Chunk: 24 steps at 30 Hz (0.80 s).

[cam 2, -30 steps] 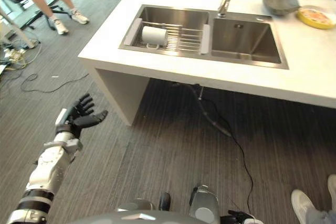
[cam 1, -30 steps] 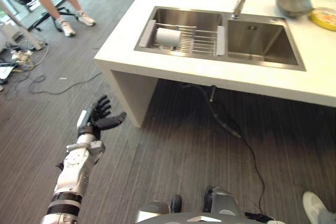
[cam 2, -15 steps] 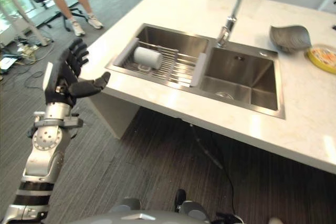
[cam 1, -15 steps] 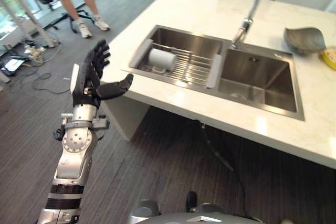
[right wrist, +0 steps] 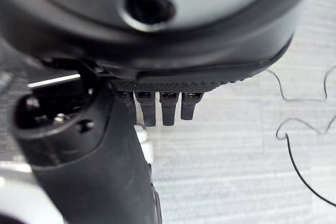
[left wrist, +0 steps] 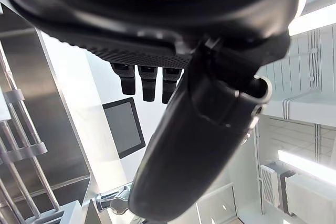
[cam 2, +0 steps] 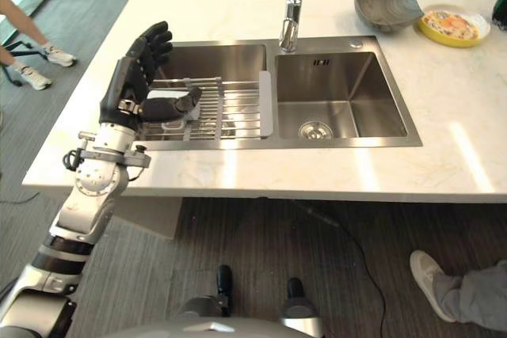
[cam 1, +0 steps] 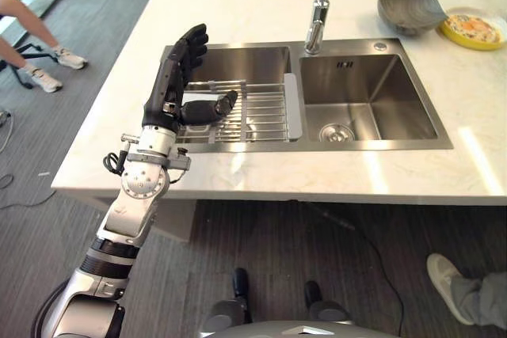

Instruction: Place the dishes in the dishwasher.

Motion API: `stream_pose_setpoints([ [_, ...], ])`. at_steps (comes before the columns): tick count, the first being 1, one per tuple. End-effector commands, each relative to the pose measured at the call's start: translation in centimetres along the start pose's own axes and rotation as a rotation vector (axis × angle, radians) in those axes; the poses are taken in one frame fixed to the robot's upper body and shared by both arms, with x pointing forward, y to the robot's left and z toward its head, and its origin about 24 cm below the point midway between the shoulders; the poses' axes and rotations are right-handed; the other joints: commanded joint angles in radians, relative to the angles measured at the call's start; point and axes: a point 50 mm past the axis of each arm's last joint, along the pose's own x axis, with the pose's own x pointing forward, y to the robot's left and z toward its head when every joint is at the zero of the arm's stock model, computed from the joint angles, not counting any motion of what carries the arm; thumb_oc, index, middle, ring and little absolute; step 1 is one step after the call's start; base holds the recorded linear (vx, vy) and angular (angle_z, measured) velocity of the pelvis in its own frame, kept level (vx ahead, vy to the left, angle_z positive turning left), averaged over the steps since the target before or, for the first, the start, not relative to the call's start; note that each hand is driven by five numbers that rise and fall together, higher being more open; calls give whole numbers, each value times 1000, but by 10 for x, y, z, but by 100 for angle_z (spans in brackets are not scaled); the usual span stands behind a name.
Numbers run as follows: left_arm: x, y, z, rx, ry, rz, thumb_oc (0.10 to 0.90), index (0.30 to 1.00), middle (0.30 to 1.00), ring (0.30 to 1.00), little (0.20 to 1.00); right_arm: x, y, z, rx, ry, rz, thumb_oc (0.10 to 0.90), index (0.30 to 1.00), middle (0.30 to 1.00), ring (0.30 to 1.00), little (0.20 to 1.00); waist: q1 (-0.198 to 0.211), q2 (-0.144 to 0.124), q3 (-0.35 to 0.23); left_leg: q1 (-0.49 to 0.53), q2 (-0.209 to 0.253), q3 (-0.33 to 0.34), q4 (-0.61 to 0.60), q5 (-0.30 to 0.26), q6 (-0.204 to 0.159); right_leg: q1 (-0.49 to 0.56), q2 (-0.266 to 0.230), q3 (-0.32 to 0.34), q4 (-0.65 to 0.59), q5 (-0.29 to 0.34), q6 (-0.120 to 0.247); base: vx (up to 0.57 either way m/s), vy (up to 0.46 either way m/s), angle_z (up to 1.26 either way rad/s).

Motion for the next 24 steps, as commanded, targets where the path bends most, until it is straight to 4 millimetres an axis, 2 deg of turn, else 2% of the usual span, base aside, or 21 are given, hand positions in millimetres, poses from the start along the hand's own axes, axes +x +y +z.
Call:
stream_pose_setpoints([
  [1, 21, 17, 25, -14, -151, 43, 800, 900, 900, 900, 900, -8, -12, -35, 50, 71, -7, 800, 900, 900, 900, 900, -12, -2, -85, 8, 26, 18, 44, -115, -44, -51, -6, 30, 195, -156, 65, 132, 510, -59],
  [3, 16, 29, 17, 27, -103, 64, 800, 900, 900, 900, 900, -10, -16, -41, 74, 77, -11, 800, 900, 900, 900, 900, -19, -3, -81, 26, 9, 44, 41, -139, -24, -94, -22, 37, 297, -142, 87, 45, 254, -76],
  [5, 13, 37, 12, 69, -72, 64, 800, 900, 900, 900, 900, -12, -21, -43, 131, 66, -19, 800, 900, 900, 900, 900, -42, -1, -62, 45, -4, 44, 34, -142, -8, -160, -24, 58, 446, -55, 102, 21, 282, -78],
  [6, 8, 46, 7, 65, -55, 107, 800, 900, 900, 900, 900, -14, -25, -47, 153, 66, -29, 800, 900, 900, 900, 900, -62, -3, -51, 77, -14, 36, 15, -159, -1, -201, -22, 81, 498, -65, 98, 15, 195, -43],
  [7, 7, 46, 7, 65, -54, 108, 800, 900, 900, 900, 900, -14, -26, -47, 152, 67, -30, 800, 900, 900, 900, 900, -63, -3, -51, 77, -15, 36, 15, -160, -1, -202, -22, 81, 500, -67, 98, 72, 130, -2],
  [8, 8, 50, 5, 56, -50, 142, 800, 900, 900, 900, 900, -14, -24, -48, 140, 66, -26, 800, 900, 900, 900, 900, -75, -6, -55, 83, -22, 25, 12, -169, -3, -199, -14, 83, 431, -97, 85, 90, 1, 21],
  [9, 10, 58, 5, 94, -57, 173, 800, 900, 900, 900, 900, -16, -31, -51, 86, 76, -42, 800, 900, 900, 900, 900, -90, -18, -50, 74, -36, -6, 15, -164, -8, -208, 8, 114, 332, -86, 75, 92, -27, 26],
  [10, 10, 55, 7, 80, -65, 166, 800, 900, 900, 900, 900, -15, -27, -52, 99, 87, -39, 800, 900, 900, 900, 900, -93, -24, -54, 72, -37, -17, 21, -169, -10, -195, 0, 115, 292, -80, 92, 47, -52, 26],
  [13, 11, 53, 2, 110, -41, 155, 800, 900, 900, 900, 900, -17, -25, -60, 109, 116, -30, 800, 900, 900, 900, 900, -85, -33, -68, 63, -36, -21, 25, -165, -11, -173, -4, 111, 225, -68, 89, 48, -84, 55],
  [14, 12, 57, 0, 154, -26, 154, 800, 900, 900, 900, 900, -19, -25, -69, 117, 147, -31, 800, 900, 900, 900, 900, -76, -38, -84, 58, -29, -19, 19, -162, -18, -151, -8, 90, 170, -70, 85, 54, -123, 37],
  [19, 12, 60, -4, 254, 13, 99, 800, 900, 900, 900, 900, -23, -25, -84, 123, 193, -41, 800, 900, 900, 900, 900, -60, -46, -98, 64, -8, -28, 9, -156, -32, -89, -11, 46, 88, -76, 80, 76, -121, 10],
  [20, 22, 56, 8, 300, -48, 45, 800, 900, 900, 900, 900, -35, -78, -77, 132, 194, -173, 800, 900, 900, 900, 900, -44, -52, -104, 72, 1, -45, 5, -154, -39, -58, -6, 30, 62, -84, 73, 96, -142, 13],
  [21, 22, 56, 8, 299, -49, 46, 800, 900, 900, 900, 900, -35, -78, -77, 132, 193, -173, 800, 900, 900, 900, 900, -44, -51, -105, 69, 1, -45, 5, -152, -39, -60, -6, 30, 61, -82, 73, 91, -141, 10],
  [22, 24, 51, 11, 305, -71, 33, 800, 900, 900, 900, 900, -29, -73, -63, 137, 136, -180, 800, 900, 900, 900, 900, -30, -51, -108, 69, 3, -55, 4, -153, -40, -44, -7, 13, 44, -85, 71, 95, -86, 10],
  [23, 20, 40, 1, 322, -27, 2, 800, 900, 900, 900, 900, -12, -39, -33, 171, 50, -85, 800, 900, 900, 900, 900, -9, -43, -118, 72, 3, -71, 4, -155, -40, -17, -9, -8, 22, -88, 68, 139, -93, 27],
  [24, 21, 33, -1, 316, -23, -34, 800, 900, 900, 900, 900, -8, -30, -18, 191, 21, -51, 800, 900, 900, 900, 900, -3, -34, -126, 76, 5, -76, 4, -159, -41, -6, -10, -15, 14, -90, 68, 112, -53, 37],
])
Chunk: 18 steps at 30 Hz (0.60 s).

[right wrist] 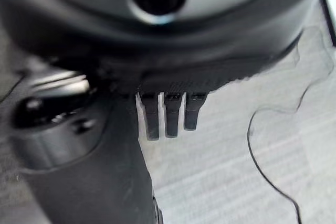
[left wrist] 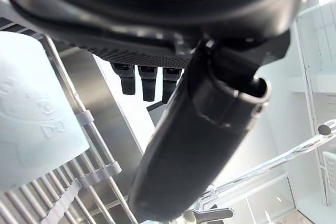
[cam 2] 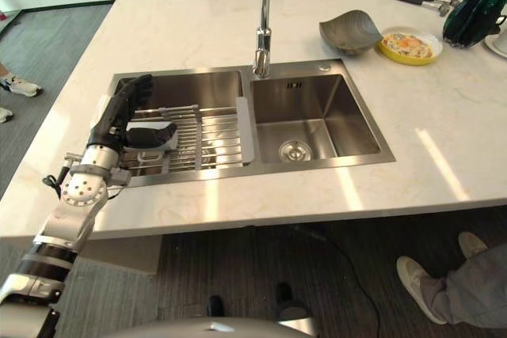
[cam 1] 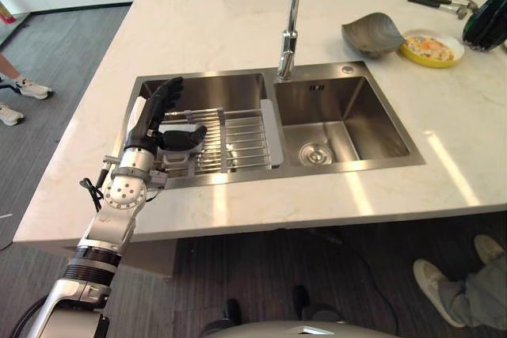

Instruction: Place the dishes in the dishwasher.

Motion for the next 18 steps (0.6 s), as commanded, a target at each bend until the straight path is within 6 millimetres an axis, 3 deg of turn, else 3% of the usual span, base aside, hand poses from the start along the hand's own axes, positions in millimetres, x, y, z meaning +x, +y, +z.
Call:
stream_pose_setpoints([
  [1, 28, 17, 62, 95, -285, 32, 800, 900, 900, 900, 900, 4, 16, 20, 68, -65, 47, 800, 900, 900, 900, 900, 36, 7, -43, 11, -18, -20, 11, -77, -21, 23, -52, -10, 20, -115, 98, 73, -17, 39],
  [4, 31, 10, 59, 111, -267, -20, 800, 900, 900, 900, 900, 5, 28, 31, 38, -88, 75, 800, 900, 900, 900, 900, 39, 20, -58, 21, -12, -28, 11, -83, -24, 33, -47, -17, 18, -120, 95, 74, -26, 22],
  [18, 46, 26, 59, 745, -236, -187, 800, 900, 900, 900, 900, 3, 8, 19, 31, -56, 17, 800, 900, 900, 900, 900, 23, 45, -68, 26, -5, -26, 11, -86, -29, 33, -41, -20, 18, -124, 102, 13, -10, 3],
])
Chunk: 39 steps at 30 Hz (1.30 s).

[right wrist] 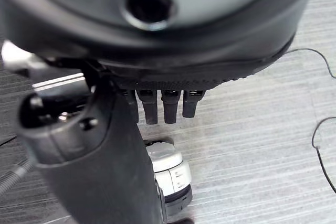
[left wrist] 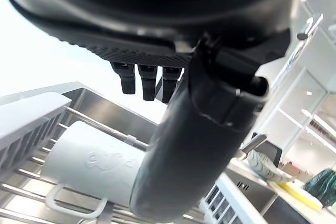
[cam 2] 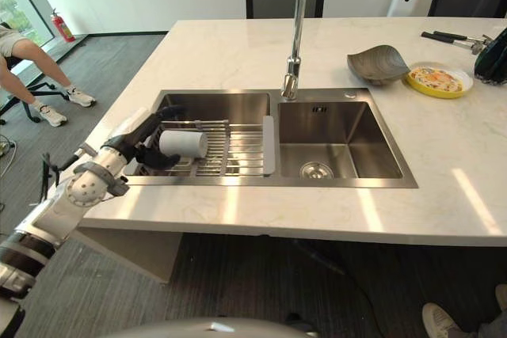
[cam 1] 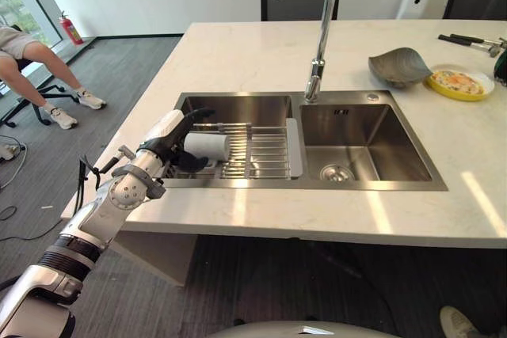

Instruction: Place the dishes in the dishwasher.

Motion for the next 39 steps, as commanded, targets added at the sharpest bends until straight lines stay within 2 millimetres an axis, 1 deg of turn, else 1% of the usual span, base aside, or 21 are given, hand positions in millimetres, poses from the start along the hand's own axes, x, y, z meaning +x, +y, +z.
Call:
stream_pose_setpoints([
  [1, 27, 80, 37, 197, -155, 235, 800, 900, 900, 900, 900, 0, -3, 4, -22, -6, -8, 800, 900, 900, 900, 900, -17, 10, 20, 26, 0, 21, 11, -92, -20, 15, -38, 20, 18, -115, 104, 0, 0, 0],
  [4, 30, 80, 32, 283, -123, 226, 800, 900, 900, 900, 900, 0, -5, 13, -46, -37, -20, 800, 900, 900, 900, 900, -20, 13, 21, 24, 0, 26, 11, -94, -19, 8, -41, 23, 18, -111, 108, 0, 0, 0],
  [8, 34, 77, 27, 323, -94, 223, 800, 900, 900, 900, 900, 1, -2, 24, -70, -75, -17, 800, 900, 900, 900, 900, -24, 13, 21, 23, -2, 35, 11, -97, -18, 0, -43, 29, 18, -107, 111, -12, 11, -5],
  [9, 37, 77, 25, 357, -73, 232, 800, 900, 900, 900, 900, 1, 0, 32, -88, -100, -17, 800, 900, 900, 900, 900, -27, 15, 22, 22, -2, 39, 11, -99, -17, -3, -44, 31, 18, -105, 112, -11, 15, -7],
  [10, 38, 77, 25, 357, -74, 232, 800, 900, 900, 900, 900, 1, 0, 32, -87, -100, -17, 800, 900, 900, 900, 900, -26, 14, 22, 22, -2, 39, 11, -99, -17, -4, -44, 32, 18, -105, 112, -10, 20, -7],
  [11, 41, 76, 21, 403, -53, 233, 800, 900, 900, 900, 900, 1, 2, 37, -103, -116, -11, 800, 900, 900, 900, 900, -30, 14, 22, 23, -1, 43, 11, -101, -17, -5, -45, 34, 18, -104, 113, -2, 9, -7],
  [13, 43, 77, 21, 426, -45, 244, 800, 900, 900, 900, 900, 1, 4, 39, -109, -123, -9, 800, 900, 900, 900, 900, -30, 13, 22, 23, -1, 46, 11, -101, -17, -7, -45, 36, 18, -104, 113, -9, 14, -9],
  [14, 45, 77, 17, 472, -25, 259, 800, 900, 900, 900, 900, 2, 5, 40, -119, -126, -10, 800, 900, 900, 900, 900, -35, 13, 22, 24, -1, 50, 11, -103, -16, -10, -45, 40, 18, -102, 114, -17, 17, -12],
  [17, 47, 78, 16, 514, -14, 277, 800, 900, 900, 900, 900, 2, 6, 39, -125, -123, -13, 800, 900, 900, 900, 900, -37, 11, 23, 25, -1, 53, 11, -104, -16, -12, -46, 42, 18, -101, 115, -13, 11, -6],
  [22, 49, 79, 8, 594, 33, 286, 800, 900, 900, 900, 900, 2, 3, 30, -115, -91, -31, 800, 900, 900, 900, 900, -46, 9, 24, 26, 0, 63, 11, -109, -15, -17, -45, 48, 18, -100, 115, -8, 11, -8],
  [23, 51, 76, 3, 615, 60, 271, 800, 900, 900, 900, 900, 2, 2, 28, -104, -83, -40, 800, 900, 900, 900, 900, -52, 9, 24, 27, 0, 67, 11, -111, -13, -19, -46, 53, 18, -99, 117, -9, 14, -4],
  [24, 51, 76, 3, 615, 59, 271, 800, 900, 900, 900, 900, 2, 2, 28, -103, -83, -40, 800, 900, 900, 900, 900, -50, 8, 24, 27, 0, 67, 11, -111, -13, -19, -46, 54, 18, -98, 117, -11, 13, -3],
  [26, 53, 77, -5, 638, 108, 265, 800, 900, 900, 900, 900, 2, 0, 27, -95, -80, -48, 800, 900, 900, 900, 900, -58, 10, 27, 29, 0, 74, 11, -113, -13, -25, -48, 58, 18, -96, 118, -8, 15, -6],
  [27, 53, 77, -4, 638, 107, 265, 800, 900, 900, 900, 900, 2, 0, 27, -94, -80, -48, 800, 900, 900, 900, 900, -57, 10, 27, 29, 0, 74, 11, -113, -13, -25, -48, 58, 18, -96, 118, -11, 21, -11],
  [28, 54, 76, -10, 638, 140, 261, 800, 900, 900, 900, 900, 2, 1, 27, -95, -83, -47, 800, 900, 900, 900, 900, -61, 10, 29, 28, -1, 80, 11, -114, -13, -27, -49, 62, 18, -94, 119, -16, 15, -10],
  [31, 56, 78, -15, 648, 180, 258, 800, 900, 900, 900, 900, 2, 2, 30, -91, -90, -46, 800, 900, 900, 900, 900, -64, 12, 33, 26, -2, 88, 11, -115, -11, -35, -51, 68, 18, -89, 122, -14, 17, -12],
  [33, 58, 78, -18, 653, 202, 248, 800, 900, 900, 900, 900, 2, 3, 33, -90, -95, -46, 800, 900, 900, 900, 900, -67, 15, 34, 31, -4, 92, 11, -125, -10, -35, -53, 70, 18, -95, 125, -2, 24, -11],
  [34, 58, 78, -17, 654, 202, 249, 800, 900, 900, 900, 900, 2, 3, 33, -89, -96, -45, 800, 900, 900, 900, 900, -66, 14, 36, 26, -4, 94, 11, -117, -10, -40, -52, 72, 18, -87, 124, 12, 25, -5],
  [35, 58, 77, -19, 656, 214, 243, 800, 900, 900, 900, 900, 2, 3, 34, -91, -99, -46, 800, 900, 900, 900, 900, -69, 16, 36, 31, -4, 95, 11, -126, -9, -37, -53, 72, 18, -94, 126, 0, 0, 0],
  [36, 61, 76, -21, 655, 234, 232, 800, 900, 900, 900, 900, 2, 3, 38, -94, -106, -48, 800, 900, 900, 900, 900, -73, 16, 39, 32, -5, 100, 11, -127, -8, -40, -55, 76, 18, -91, 127, 16, 25, -4],
  [39, 63, 75, -23, 653, 250, 214, 800, 900, 900, 900, 900, 2, 2, 39, -93, -107, -50, 800, 900, 900, 900, 900, -77, 17, 43, 32, -5, 106, 11, -128, -8, -43, -56, 78, 18, -89, 129, -7, 19, -4],
])
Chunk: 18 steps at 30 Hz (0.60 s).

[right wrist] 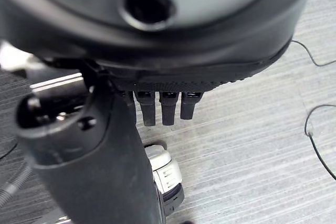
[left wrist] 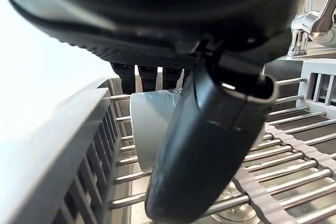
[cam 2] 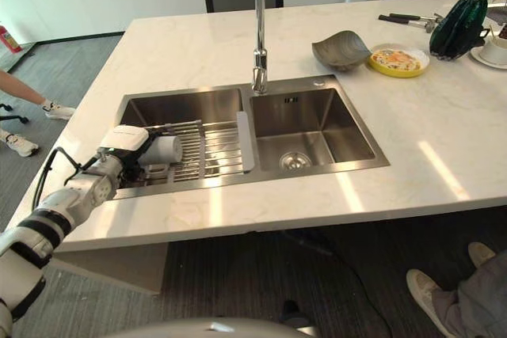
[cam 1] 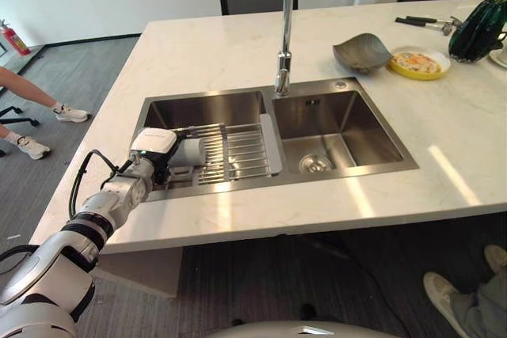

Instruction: Place the dishes in the dishwasher.

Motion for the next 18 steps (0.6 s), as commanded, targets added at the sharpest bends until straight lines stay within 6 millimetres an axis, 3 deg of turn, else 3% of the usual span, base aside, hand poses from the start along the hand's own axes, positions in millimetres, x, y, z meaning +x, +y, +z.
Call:
stream_pose_setpoints([
  [1, 28, 109, -9, 51, 62, 328, 800, 900, 900, 900, 900, 2, -5, 25, -39, -53, -16, 800, 900, 900, 900, 900, -9, 21, 41, 49, 3, 15, 11, -124, -21, 21, -47, -5, 18, -108, 117, -10, 30, -5],
  [6, 36, 89, -4, 29, 68, 183, 800, 900, 900, 900, 900, 1, -11, 28, -43, -50, -35, 800, 900, 900, 900, 900, -20, 27, 43, 50, 3, 29, 11, -125, -19, 13, -48, 2, 18, -103, 120, 0, 21, -8],
  [7, 37, 78, -2, 31, 69, 132, 800, 900, 900, 900, 900, 1, -12, 29, -50, -46, -38, 800, 900, 900, 900, 900, -23, 28, 43, 52, 2, 33, 11, -126, -19, 13, -49, 4, 18, -101, 121, 2, 8, -10],
  [9, 40, 79, -1, 30, 67, 80, 800, 900, 900, 900, 900, 1, -16, 30, -58, -42, -46, 800, 900, 900, 900, 900, -30, 31, 43, 55, 1, 39, 11, -128, -18, 11, -49, 9, 18, -99, 123, 7, 28, -5],
  [10, 41, 73, 0, 19, 70, 30, 538, 507, 507, 507, 507, 1, -17, 29, -60, -30, -47, 800, 900, 900, 900, 900, -33, 33, 43, 58, 1, 42, 11, -130, -18, 12, -49, 11, 18, -99, 124, 9, 42, -1],
  [11, 41, 68, 1, 2, 76, -8, 400, 300, 300, 300, 300, 1, -17, 30, -64, -26, -45, 800, 900, 900, 900, 900, -35, 35, 44, 60, 0, 46, 11, -131, -16, 9, -49, 15, 18, -98, 125, 6, 23, -3],
  [15, 42, 62, 2, -6, 76, -59, 400, 300, 300, 300, 300, 1, -18, 32, -78, -21, -42, 800, 900, 900, 900, 900, -39, 37, 46, 60, 0, 49, 11, -132, -14, 6, -49, 22, 18, -96, 126, 0, 12, -8],
  [18, 42, 68, 4, 6, 54, -33, 400, 300, 300, 300, 300, 1, -19, 34, -79, -27, -41, 800, 900, 900, 900, 900, -38, 38, 47, 58, 1, 47, 11, -130, -16, 6, -49, 21, 18, -96, 126, 0, -6, -8],
])
